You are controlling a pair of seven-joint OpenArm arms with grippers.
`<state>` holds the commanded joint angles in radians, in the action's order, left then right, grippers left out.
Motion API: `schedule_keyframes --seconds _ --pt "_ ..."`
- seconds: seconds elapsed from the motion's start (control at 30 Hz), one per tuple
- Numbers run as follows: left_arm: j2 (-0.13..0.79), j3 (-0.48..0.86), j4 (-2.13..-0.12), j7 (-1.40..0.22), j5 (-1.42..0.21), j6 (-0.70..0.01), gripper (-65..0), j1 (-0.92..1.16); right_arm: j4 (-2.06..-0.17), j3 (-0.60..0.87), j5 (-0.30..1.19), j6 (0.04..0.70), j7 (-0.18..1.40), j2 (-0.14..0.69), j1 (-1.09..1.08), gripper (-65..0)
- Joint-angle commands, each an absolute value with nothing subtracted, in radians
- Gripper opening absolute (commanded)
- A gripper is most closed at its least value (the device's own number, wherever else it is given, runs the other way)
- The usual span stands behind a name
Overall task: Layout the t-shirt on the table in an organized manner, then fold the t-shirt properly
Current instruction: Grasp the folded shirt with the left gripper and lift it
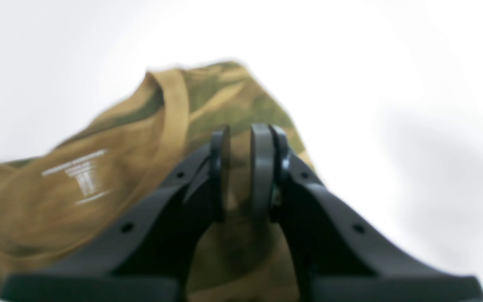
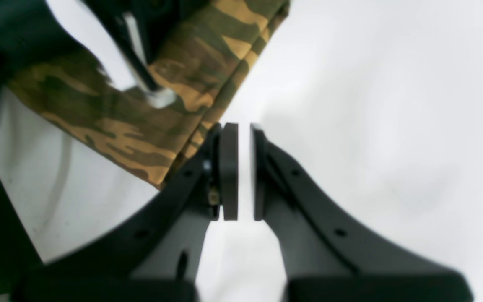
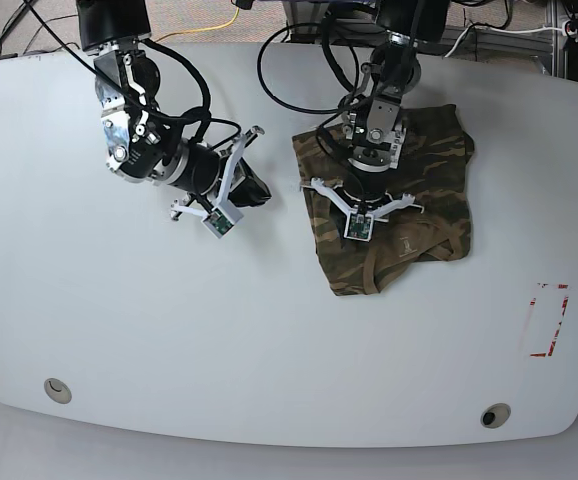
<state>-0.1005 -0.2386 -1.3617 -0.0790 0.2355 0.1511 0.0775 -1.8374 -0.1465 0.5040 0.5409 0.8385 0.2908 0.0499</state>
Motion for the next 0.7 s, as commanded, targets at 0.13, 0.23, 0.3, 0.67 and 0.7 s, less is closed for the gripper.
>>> schedule_keyframes --seconds 0.13,0.23,0.3,0.67,0.7 --pt "-0.054 -0.217 -1.339 -0.079 0.232 0.151 -57.5 0.088 -1.844 -0.147 0.509 0.541 0.839 0.289 0.053 -61.4" --pt "-0.021 -0.182 -1.337 -0.079 0.231 0.15 -57.5 0.116 -1.845 -0.147 0.506 0.541 0.839 0.289 0.065 -61.4" --pt "0.015 -0.154 -1.337 -0.077 0.231 0.148 -57.5 0.128 -1.845 -0.145 0.507 0.541 0.839 0.289 0.067 -61.4" --pt "0.182 0.179 -1.328 -0.073 0.166 -0.091 -57.5 0.165 -1.845 -0.145 0.509 0.541 0.839 0.289 0.071 -61.4" --pt "0.199 0.206 -1.323 -0.073 0.153 -0.113 -57.5 0.165 -1.845 -0.145 0.509 0.541 0.839 0.289 0.071 -61.4"
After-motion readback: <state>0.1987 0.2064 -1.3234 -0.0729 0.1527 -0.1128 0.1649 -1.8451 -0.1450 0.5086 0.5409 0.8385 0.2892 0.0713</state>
